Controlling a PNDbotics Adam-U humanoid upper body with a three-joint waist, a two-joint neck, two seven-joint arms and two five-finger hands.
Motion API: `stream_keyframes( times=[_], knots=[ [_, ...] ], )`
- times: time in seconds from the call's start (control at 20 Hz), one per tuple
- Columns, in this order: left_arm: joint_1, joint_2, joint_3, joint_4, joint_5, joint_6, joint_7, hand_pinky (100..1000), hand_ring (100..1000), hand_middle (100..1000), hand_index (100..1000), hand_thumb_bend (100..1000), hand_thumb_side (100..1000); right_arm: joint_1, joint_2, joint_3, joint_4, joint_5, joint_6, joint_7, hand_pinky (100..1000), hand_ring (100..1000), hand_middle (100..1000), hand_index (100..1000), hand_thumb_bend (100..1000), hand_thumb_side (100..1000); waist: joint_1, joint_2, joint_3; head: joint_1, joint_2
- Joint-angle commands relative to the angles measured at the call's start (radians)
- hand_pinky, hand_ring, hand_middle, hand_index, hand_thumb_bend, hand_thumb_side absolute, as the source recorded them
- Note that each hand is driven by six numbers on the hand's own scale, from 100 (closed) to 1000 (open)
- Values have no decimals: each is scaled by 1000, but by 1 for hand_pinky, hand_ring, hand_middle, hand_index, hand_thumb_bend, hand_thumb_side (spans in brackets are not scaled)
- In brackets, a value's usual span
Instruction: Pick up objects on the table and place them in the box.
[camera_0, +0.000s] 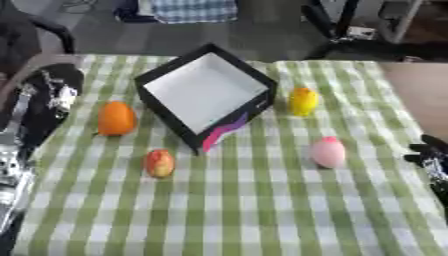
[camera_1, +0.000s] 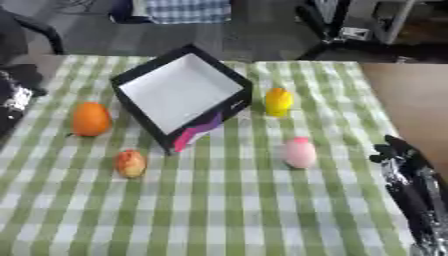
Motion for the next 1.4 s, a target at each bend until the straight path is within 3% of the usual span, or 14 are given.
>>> stream_keyframes(
  times=[0.05, 0.25, 0.5, 0.95, 1.4],
  knots=[
    [-52, 175, -44, 60, -98, -1, -162, 812, 724, 768, 916, 423, 600, -5, -14, -1, -8, 7, 0, 3, 883, 715, 708, 849, 100, 638, 2, -19, -4, 2, -1],
    [-139, 274, -121, 172, -231, -41, -360, 815, 746, 777, 938, 376, 473, -3, -14, 2, -6, 6, -1, 6, 883, 715, 707, 849, 100, 638, 3, -24, -14, 5, -1],
    [-237, 251, -176, 311, -319, -79, -433, 806, 733, 765, 930, 403, 464, -2, -15, 4, -5, 4, -1, 9, 883, 715, 707, 849, 100, 640, 2, -27, -18, 3, -1],
    [-329, 144, -222, 480, -454, -97, -405, 790, 724, 751, 916, 378, 464, -3, -15, 6, -4, 1, -1, 11, 883, 715, 707, 848, 100, 640, 1, -28, -20, 0, -1],
    [-386, 26, -220, 647, -543, -102, -282, 772, 684, 715, 889, 383, 467, -4, -15, 8, -3, -1, 0, 13, 883, 715, 706, 848, 100, 640, 0, -28, -22, 1, -1]
  ],
)
